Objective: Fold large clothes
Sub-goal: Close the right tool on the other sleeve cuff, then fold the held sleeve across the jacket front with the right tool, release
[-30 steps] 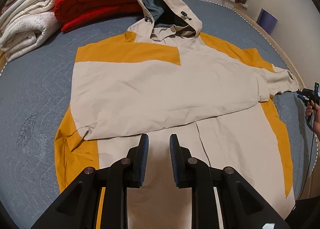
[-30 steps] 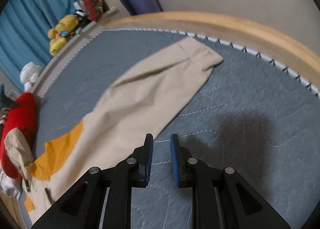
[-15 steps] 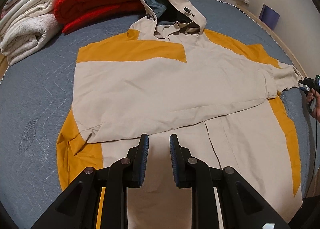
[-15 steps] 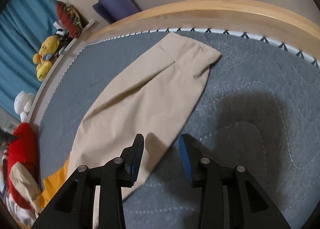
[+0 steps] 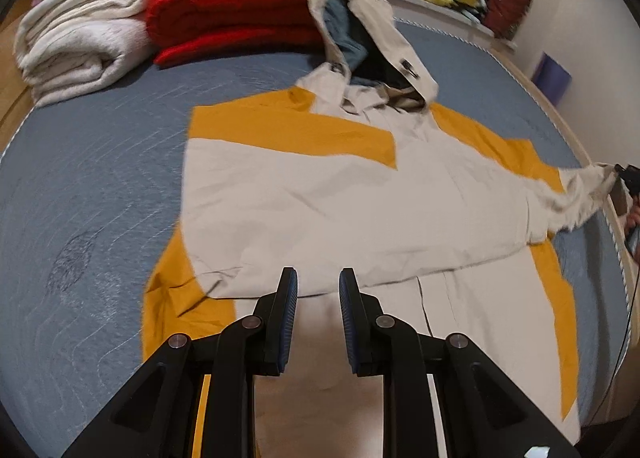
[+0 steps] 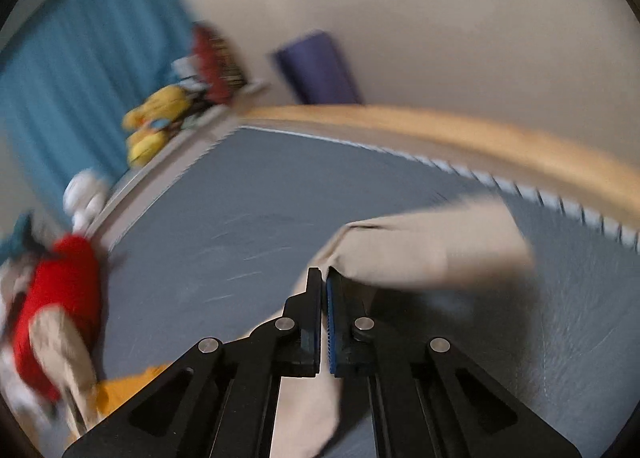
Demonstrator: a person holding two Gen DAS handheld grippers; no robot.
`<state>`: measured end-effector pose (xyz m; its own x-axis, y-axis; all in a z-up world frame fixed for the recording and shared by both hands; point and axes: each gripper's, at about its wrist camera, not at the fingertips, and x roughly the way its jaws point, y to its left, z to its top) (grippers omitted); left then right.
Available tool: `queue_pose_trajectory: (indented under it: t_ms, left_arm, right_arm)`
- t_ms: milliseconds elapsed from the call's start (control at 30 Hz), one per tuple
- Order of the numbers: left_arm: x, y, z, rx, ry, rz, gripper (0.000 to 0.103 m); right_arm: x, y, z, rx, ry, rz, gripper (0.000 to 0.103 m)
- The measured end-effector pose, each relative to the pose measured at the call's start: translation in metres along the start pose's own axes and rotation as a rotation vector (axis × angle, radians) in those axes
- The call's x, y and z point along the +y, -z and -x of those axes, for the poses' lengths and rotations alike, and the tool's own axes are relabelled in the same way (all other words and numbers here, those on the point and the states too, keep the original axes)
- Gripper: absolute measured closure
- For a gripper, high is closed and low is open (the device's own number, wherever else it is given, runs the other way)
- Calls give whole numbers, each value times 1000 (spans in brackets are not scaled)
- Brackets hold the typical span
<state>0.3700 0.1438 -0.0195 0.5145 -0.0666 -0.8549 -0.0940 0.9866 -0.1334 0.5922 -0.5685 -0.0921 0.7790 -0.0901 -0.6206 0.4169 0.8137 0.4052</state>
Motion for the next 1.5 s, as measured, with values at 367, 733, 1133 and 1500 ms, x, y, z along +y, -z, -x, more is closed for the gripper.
queue_pose_trajectory:
  t_ms: [367,733,1133,1500]
  left_arm:
    - [65,-2,34,-31,29,199,84]
    - [96,-2,45,-4,103,250,84]
    - [64,-1,27,2,121,172,84]
    - [-19,12,-3,-67,123,4,94]
  right_arm:
    - [320,154,134,77,-414,575,101]
    - [469,412,131,533,-506,803,97]
    - [356,281,212,435,-429,633,87]
    - [256,204,183,304,-251,334,85]
